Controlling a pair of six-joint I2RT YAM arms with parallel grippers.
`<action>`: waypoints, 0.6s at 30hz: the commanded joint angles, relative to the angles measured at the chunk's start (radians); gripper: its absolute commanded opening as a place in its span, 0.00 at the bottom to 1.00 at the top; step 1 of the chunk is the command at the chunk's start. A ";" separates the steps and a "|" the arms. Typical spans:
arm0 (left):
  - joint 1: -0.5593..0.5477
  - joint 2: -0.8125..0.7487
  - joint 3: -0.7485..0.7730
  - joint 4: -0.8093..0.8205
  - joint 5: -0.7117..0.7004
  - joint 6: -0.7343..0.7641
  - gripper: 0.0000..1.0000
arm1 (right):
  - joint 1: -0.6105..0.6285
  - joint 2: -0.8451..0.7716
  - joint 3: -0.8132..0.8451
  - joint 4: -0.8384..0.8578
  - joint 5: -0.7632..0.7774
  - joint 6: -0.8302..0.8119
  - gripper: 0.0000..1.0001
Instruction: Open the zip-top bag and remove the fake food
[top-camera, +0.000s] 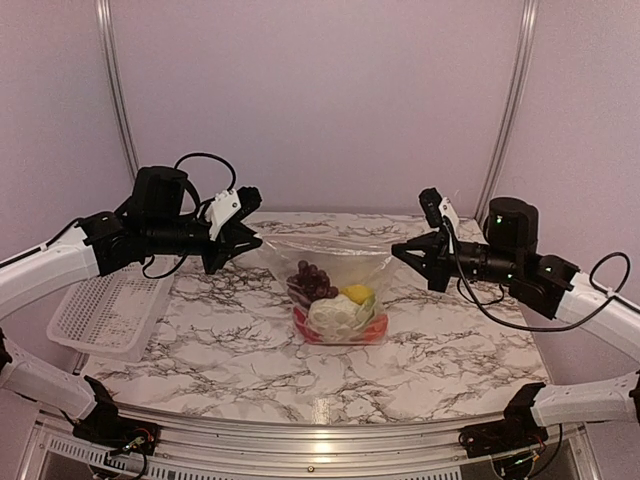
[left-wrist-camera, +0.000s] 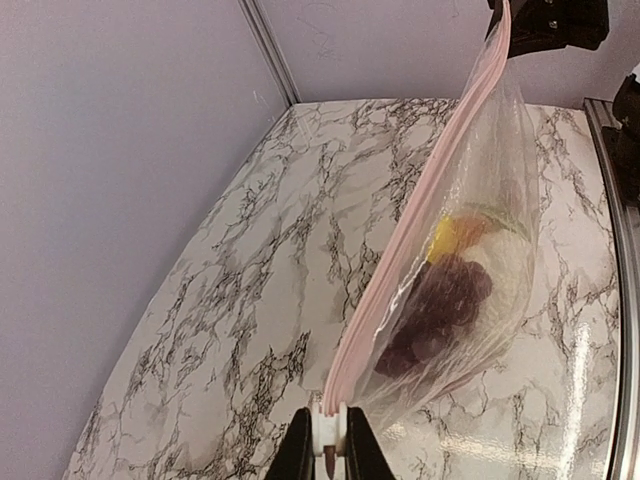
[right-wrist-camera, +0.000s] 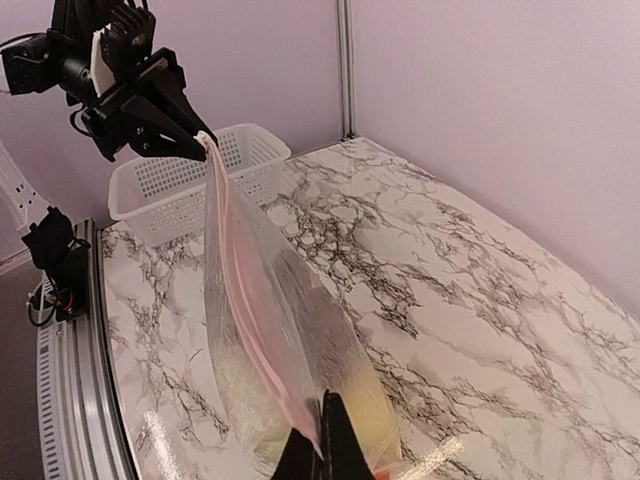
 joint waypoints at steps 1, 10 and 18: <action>0.051 -0.036 -0.012 -0.088 -0.119 0.037 0.00 | -0.035 -0.051 -0.003 -0.069 0.089 -0.007 0.00; -0.052 0.010 0.078 -0.060 -0.065 0.096 0.00 | 0.056 0.056 0.118 -0.165 -0.021 -0.105 0.37; -0.127 0.009 0.086 -0.070 -0.150 0.207 0.00 | 0.100 0.129 0.359 -0.361 0.008 -0.108 0.71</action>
